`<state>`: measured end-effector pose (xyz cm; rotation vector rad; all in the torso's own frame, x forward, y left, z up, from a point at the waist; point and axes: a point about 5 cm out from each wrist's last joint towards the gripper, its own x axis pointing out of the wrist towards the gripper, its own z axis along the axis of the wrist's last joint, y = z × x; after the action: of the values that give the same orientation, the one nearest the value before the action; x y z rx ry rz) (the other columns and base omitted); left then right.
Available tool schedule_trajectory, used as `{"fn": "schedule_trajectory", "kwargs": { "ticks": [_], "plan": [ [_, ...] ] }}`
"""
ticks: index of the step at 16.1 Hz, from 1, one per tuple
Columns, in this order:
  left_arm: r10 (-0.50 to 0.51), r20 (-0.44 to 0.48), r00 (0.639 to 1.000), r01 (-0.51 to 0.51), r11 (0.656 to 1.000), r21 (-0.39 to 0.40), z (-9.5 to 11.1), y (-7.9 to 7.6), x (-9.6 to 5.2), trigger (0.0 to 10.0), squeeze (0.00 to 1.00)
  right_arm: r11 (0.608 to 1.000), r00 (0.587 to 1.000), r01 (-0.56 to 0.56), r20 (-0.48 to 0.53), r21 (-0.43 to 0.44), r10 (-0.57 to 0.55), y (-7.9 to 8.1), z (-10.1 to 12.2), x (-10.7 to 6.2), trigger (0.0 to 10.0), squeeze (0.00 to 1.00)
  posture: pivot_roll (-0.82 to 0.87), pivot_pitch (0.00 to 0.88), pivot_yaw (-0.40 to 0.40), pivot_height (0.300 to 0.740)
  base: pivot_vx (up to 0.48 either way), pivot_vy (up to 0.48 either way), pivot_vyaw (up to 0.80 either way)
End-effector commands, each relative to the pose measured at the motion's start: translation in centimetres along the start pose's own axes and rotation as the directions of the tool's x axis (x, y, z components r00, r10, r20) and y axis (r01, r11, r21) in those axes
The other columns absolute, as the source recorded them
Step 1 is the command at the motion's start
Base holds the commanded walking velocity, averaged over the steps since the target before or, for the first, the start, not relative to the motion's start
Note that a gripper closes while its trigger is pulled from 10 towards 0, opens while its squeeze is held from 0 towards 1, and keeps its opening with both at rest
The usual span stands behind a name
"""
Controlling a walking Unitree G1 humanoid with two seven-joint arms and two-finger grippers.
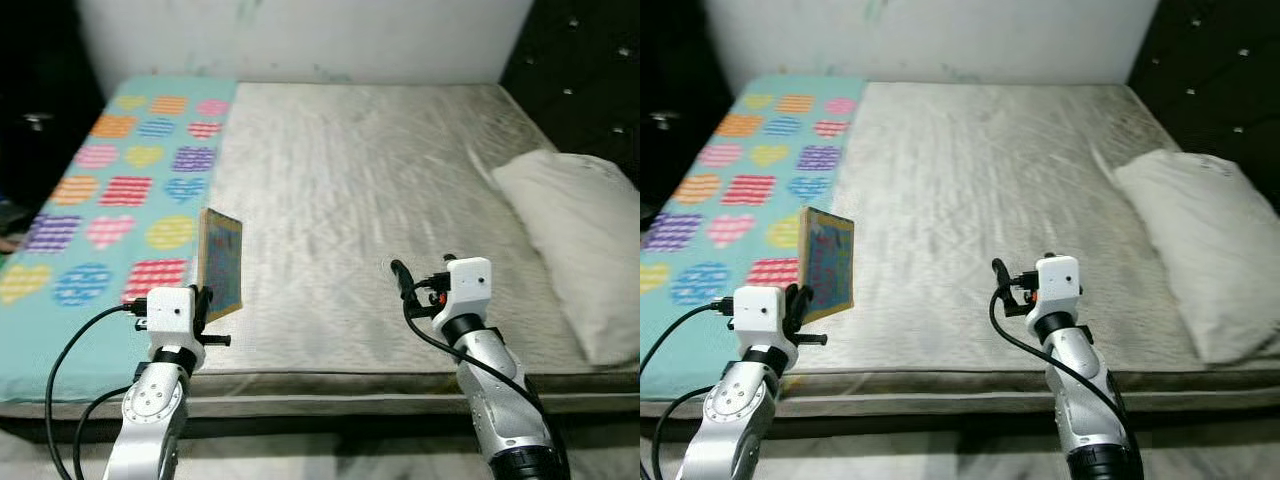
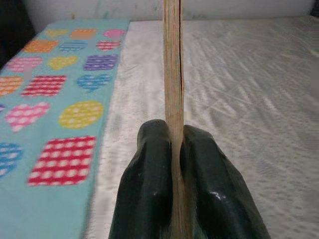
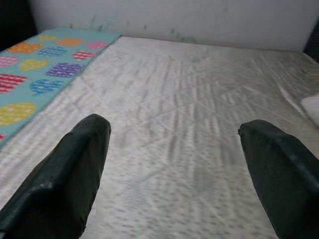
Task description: Clean up the room
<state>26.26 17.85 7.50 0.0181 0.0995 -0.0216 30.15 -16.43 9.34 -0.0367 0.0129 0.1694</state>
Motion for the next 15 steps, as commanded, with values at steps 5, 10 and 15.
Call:
{"fn": "schedule_trajectory", "kwargs": {
  "ticks": [5,10,15],
  "plan": [
    [-0.041,0.065,0.997,0.041,0.999,-0.01,1.05,-0.12,-0.08,10.0,0.0,1.0,1.0,-0.014,-0.018,0.003,0.014,0.22,-0.42,-0.19,10.0,0.0,-0.12,0.082,0.01,0.74,0.0,0.0,0.0],
    [-0.062,0.07,0.996,0.063,0.998,-0.011,1.08,-0.28,-0.17,10.0,0.0,1.0,1.0,-0.021,-0.017,0.004,0.021,0.29,-0.4,-0.25,10.0,0.0,-0.12,0.088,0.012,0.74,0.402,0.0,0.0],
    [-0.066,0.068,0.996,0.067,0.998,-0.01,1.03,-0.24,-0.13,10.0,0.0,1.0,1.0,-0.022,-0.018,0.005,0.022,0.41,-0.45,-0.21,10.0,0.0,-0.12,0.084,0.015,0.74,0.457,0.0,0.0]
  ]
}}
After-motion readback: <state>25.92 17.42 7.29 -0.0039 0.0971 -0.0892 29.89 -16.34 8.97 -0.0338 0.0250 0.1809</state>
